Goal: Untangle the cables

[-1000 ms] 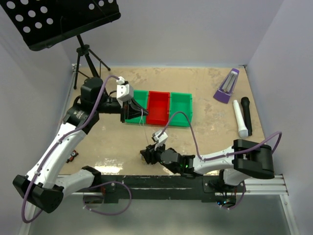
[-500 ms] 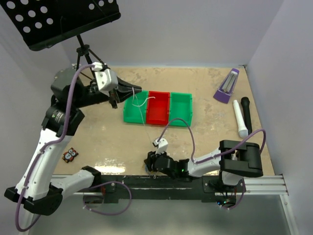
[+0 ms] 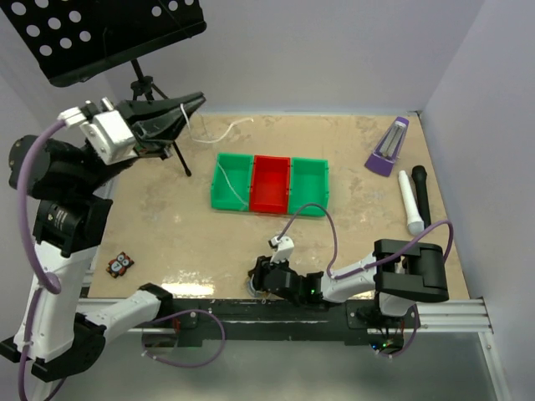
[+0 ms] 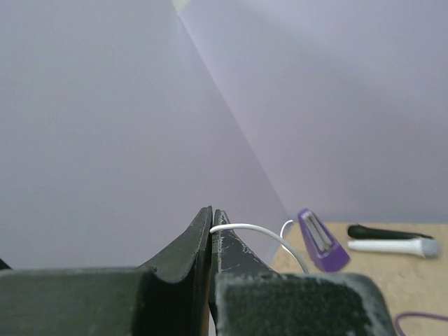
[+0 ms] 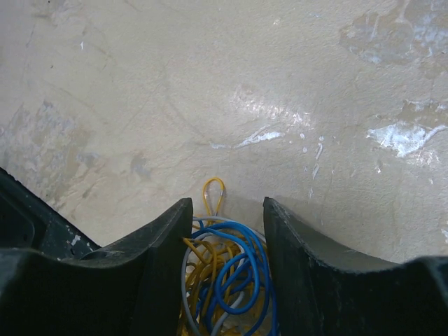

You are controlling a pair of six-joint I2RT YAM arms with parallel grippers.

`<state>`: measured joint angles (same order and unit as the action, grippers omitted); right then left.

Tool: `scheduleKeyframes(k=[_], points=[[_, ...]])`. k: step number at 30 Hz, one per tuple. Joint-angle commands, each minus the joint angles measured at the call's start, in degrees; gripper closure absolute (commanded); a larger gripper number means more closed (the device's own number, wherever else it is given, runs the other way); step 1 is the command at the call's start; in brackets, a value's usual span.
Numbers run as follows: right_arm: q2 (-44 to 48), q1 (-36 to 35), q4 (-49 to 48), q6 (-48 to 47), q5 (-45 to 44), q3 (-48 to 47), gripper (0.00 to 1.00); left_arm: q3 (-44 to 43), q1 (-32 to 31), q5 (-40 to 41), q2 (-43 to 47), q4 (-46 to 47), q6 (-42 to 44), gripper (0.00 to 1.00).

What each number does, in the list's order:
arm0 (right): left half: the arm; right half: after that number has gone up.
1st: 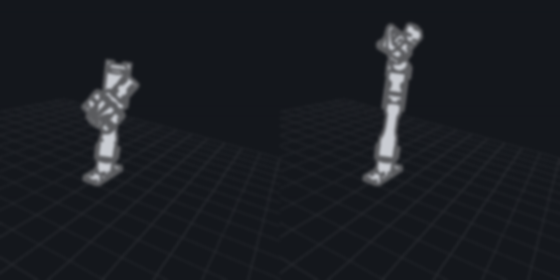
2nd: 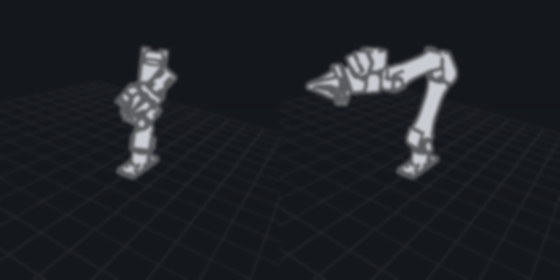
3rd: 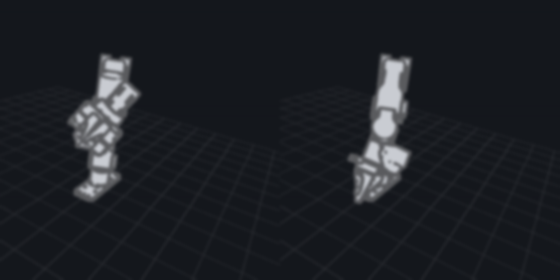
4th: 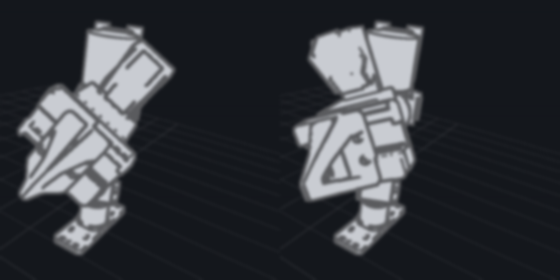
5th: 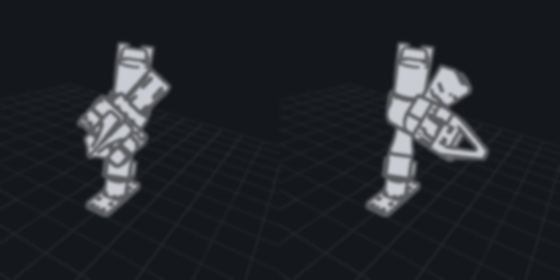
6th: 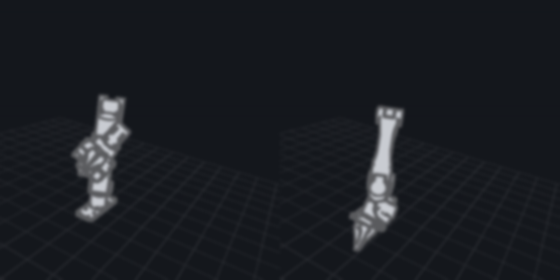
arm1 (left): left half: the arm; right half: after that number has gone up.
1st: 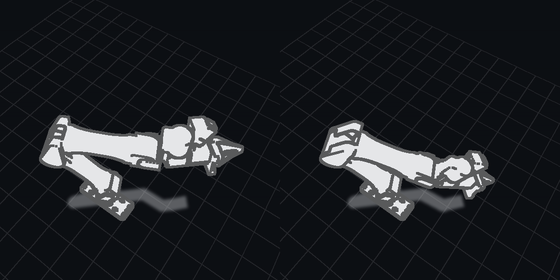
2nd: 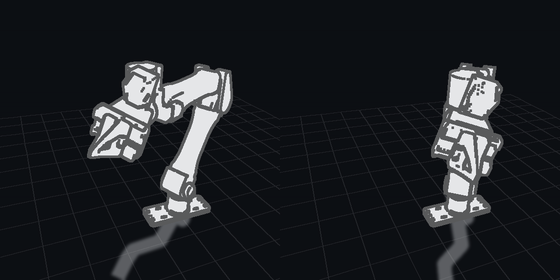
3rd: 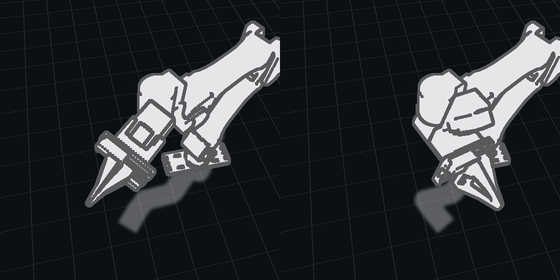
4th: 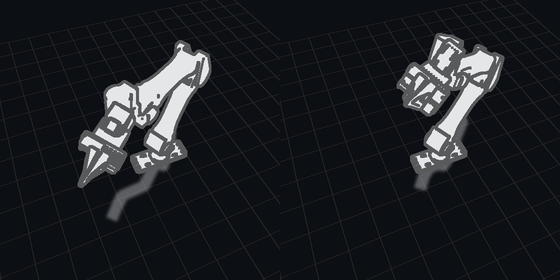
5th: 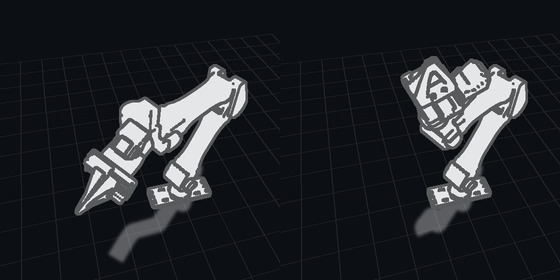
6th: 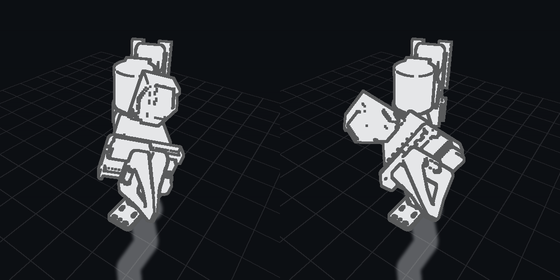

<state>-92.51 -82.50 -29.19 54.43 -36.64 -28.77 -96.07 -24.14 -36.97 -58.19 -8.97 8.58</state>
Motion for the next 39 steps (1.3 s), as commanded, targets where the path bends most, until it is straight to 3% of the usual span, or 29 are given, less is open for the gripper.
scheduleKeyframes(k=[1,4,8,15,21,33,39], points=[[-0.83,-0.29,2.91,3.05,-2.20,1.00,0.49,-6.31,0.15,8.39,-0.86,11.25,0.64,1.00],[-0.66,-0.21,3.00,3.13,-2.55,0.91,0.48,-11.05,0.32,12.00,-2.62,13.63,1.88,1.00],[0.31,-0.21,4.05,2.70,-3.61,0.12,0.48,-14.68,0.32,8.50,-3.86,9.06,3.03,1.00],[5.40,2.16,9.76,-6.87,-11.34,-8.31,0.53,2.89,0.32,10.51,2.38,12.14,4.69,1.00],[11.82,8.57,7.05,-11.63,-8.80,-6.83,0.52,11.77,0.32,14.30,4.49,11.52,9.88,1.00],[17.70,8.94,8.44,-7.24,-8.09,-2.69,0.46,17.14,0.32,12.36,3.18,14.24,10.93,1.00],[22.28,8.94,10.55,-6.27,-9.32,-2.16,0.44,21.88,0.32,16.92,2.74,18.37,12.95,1.00]])
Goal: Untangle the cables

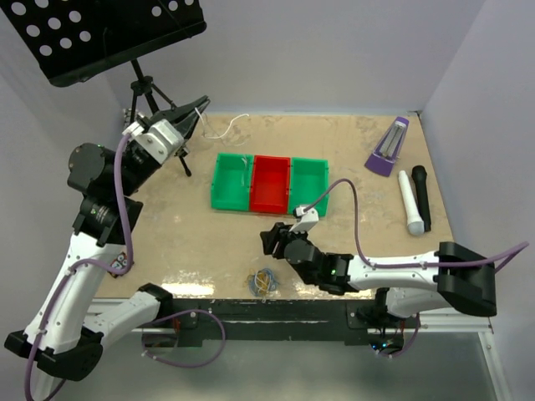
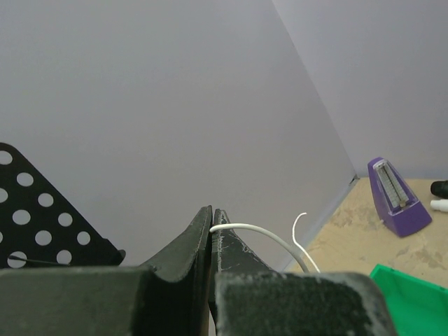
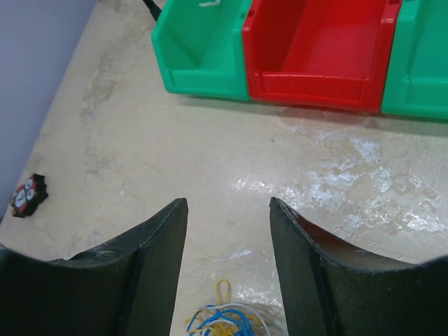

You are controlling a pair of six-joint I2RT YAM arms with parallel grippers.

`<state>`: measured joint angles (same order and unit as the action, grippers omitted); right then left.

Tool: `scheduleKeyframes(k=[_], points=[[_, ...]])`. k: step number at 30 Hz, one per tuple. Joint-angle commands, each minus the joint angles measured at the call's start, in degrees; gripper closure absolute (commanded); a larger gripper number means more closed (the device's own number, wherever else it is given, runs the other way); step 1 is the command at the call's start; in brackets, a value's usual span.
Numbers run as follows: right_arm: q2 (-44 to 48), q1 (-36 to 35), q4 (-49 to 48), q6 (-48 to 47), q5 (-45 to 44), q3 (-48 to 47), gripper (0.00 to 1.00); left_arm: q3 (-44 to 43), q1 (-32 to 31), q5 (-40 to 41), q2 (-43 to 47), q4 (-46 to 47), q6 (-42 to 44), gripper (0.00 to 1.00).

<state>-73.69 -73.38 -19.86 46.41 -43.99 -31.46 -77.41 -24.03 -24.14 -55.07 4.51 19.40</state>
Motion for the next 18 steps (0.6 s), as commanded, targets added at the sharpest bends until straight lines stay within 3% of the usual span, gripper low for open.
scheduleKeyframes(k=[1,5,18], points=[[4.25,-0.09,1.57,2.10,-2.15,0.79,0.45,4.01,0.21,5.49,-0.39,5.76,2.22,1.00],[7.50,-0.09,2.72,2.98,-2.24,1.67,0.44,4.72,0.21,8.32,-1.88,6.56,1.08,1.00],[10.50,-0.09,4.83,5.44,-1.54,3.51,0.43,6.57,0.21,7.00,-5.13,10.87,0.64,1.00]])
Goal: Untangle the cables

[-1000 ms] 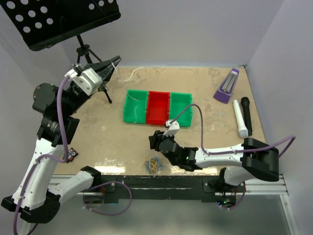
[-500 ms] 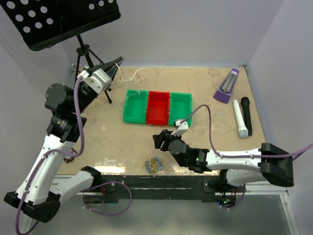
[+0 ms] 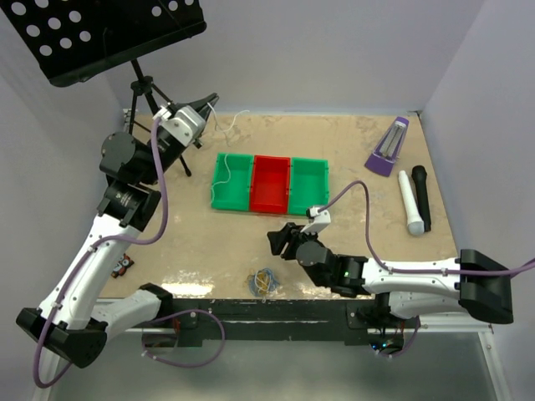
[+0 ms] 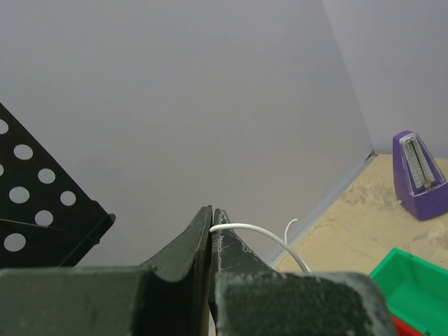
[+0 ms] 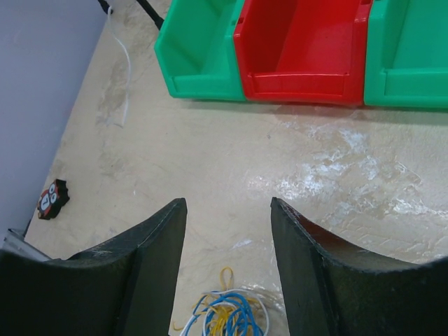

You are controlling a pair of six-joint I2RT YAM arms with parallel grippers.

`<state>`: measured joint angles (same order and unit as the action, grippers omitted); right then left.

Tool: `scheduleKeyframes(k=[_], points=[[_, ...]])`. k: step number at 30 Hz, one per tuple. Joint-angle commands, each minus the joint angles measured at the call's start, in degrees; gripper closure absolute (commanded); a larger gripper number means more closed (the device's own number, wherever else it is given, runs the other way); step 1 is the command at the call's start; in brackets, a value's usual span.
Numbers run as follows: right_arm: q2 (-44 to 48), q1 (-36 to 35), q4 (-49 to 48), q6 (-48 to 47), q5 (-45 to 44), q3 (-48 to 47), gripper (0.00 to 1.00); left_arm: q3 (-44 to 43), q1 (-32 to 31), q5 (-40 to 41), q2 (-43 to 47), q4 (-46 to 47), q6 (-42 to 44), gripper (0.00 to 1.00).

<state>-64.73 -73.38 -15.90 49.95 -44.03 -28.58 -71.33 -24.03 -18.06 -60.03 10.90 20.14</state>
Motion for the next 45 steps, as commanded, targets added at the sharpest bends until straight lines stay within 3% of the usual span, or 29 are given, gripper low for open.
scheduleKeyframes(k=[1,18,23,30,40,45], points=[[1.71,-0.09,0.96,1.90,-1.41,0.63,0.44,0.32,0.21,0.84,-0.26,4.57,-0.19,1.00],[3.64,-0.18,1.14,3.92,-1.67,2.38,0.44,2.60,0.21,-0.12,-5.18,9.49,4.73,1.00],[3.91,-0.09,1.14,4.63,-1.85,2.83,0.43,6.89,0.21,-0.40,-5.54,11.51,5.08,1.00],[3.82,-0.18,1.04,4.45,-1.85,2.65,0.43,19.73,0.21,5.22,-7.55,14.42,10.44,1.00],[4.62,-0.18,0.87,5.33,-1.59,4.06,0.43,25.27,0.39,20.95,-9.67,15.47,14.48,1.00],[2.68,-0.09,-0.27,4.63,-1.14,3.44,0.43,27.30,0.39,19.47,-10.36,12.49,18.88,1.00]])
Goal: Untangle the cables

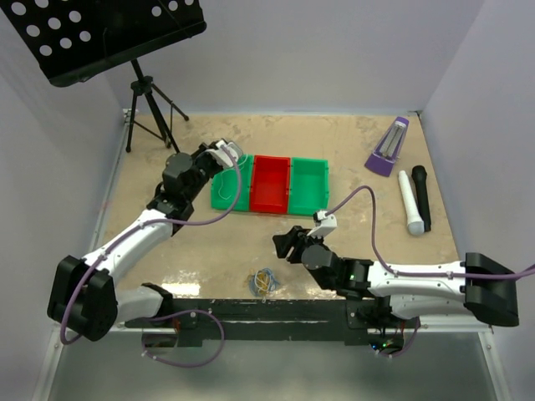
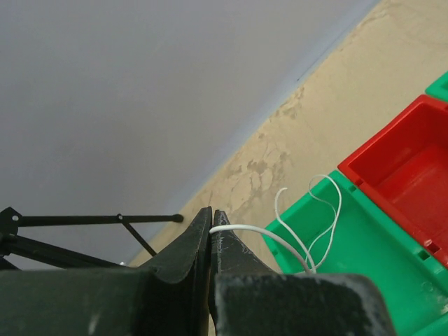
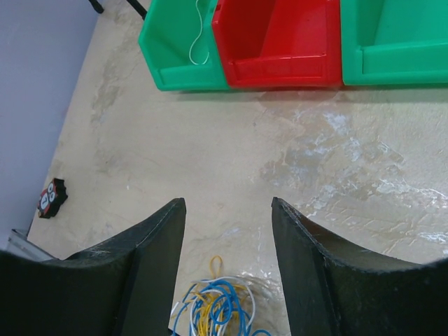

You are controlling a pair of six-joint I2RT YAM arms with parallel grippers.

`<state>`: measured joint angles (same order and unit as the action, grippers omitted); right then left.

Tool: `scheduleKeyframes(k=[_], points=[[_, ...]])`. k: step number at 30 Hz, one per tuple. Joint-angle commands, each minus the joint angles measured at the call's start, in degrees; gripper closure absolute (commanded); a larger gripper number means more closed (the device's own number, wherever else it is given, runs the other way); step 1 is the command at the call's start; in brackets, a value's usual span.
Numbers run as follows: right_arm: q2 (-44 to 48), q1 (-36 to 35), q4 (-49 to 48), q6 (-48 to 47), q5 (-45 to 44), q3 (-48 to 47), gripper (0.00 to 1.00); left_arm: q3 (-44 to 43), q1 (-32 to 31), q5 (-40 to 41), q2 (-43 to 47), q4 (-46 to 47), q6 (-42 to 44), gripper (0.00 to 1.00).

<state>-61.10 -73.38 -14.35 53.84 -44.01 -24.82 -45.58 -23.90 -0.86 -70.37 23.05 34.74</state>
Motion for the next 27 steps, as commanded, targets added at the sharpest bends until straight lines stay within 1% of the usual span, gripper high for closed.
scheduleKeyframes(k=[1,3,4,6,8,13,16,17,21,24,27], points=[[-1.12,-0.18,-1.82,0.56,-1.17,-0.58,0.43,1.46,0.26,1.75,-0.55,-0.19,4.28,1.00],[-1.21,-0.09,-1.91,0.47,-1.25,-0.84,0.43,1.37,0.26,1.13,-1.87,-0.81,4.19,1.00],[-1.13,-0.09,-2.00,0.47,-1.25,-0.85,0.43,1.29,0.26,-1.14,-2.57,-1.07,4.28,1.00],[-0.86,-0.09,-2.17,0.47,-1.25,-0.67,0.43,0.33,0.35,-2.21,-4.77,-1.34,4.02,1.00],[-0.86,-0.09,-2.00,0.47,-1.43,-0.49,0.43,-2.91,0.26,-3.00,-8.63,-5.45,4.37,1.00],[-0.60,-0.18,-1.21,1.17,-1.60,-0.23,0.43,-12.41,0.26,-1.51,-19.00,-14.60,3.58,1.00],[-0.51,-0.09,-1.38,1.35,-1.69,0.03,0.42,-14.97,0.17,0.41,-22.96,-15.05,5.77,1.00],[-0.60,-0.18,-1.56,1.35,-1.61,0.12,0.42,-15.32,0.17,2.08,-24.10,-14.27,6.47,1.00],[-2.00,0.17,-2.17,0.39,-1.08,-0.40,0.42,-15.24,0.17,4.64,-28.15,-13.12,9.90,1.00],[-3.23,0.35,-2.87,-0.05,-0.38,-1.02,0.42,-15.50,0.08,4.29,-30.00,-13.29,10.08,1.00],[-4.46,0.52,-3.32,-0.23,-0.03,-1.46,0.42,-16.29,-0.18,1.93,-31.23,-14.87,8.95,1.00]])
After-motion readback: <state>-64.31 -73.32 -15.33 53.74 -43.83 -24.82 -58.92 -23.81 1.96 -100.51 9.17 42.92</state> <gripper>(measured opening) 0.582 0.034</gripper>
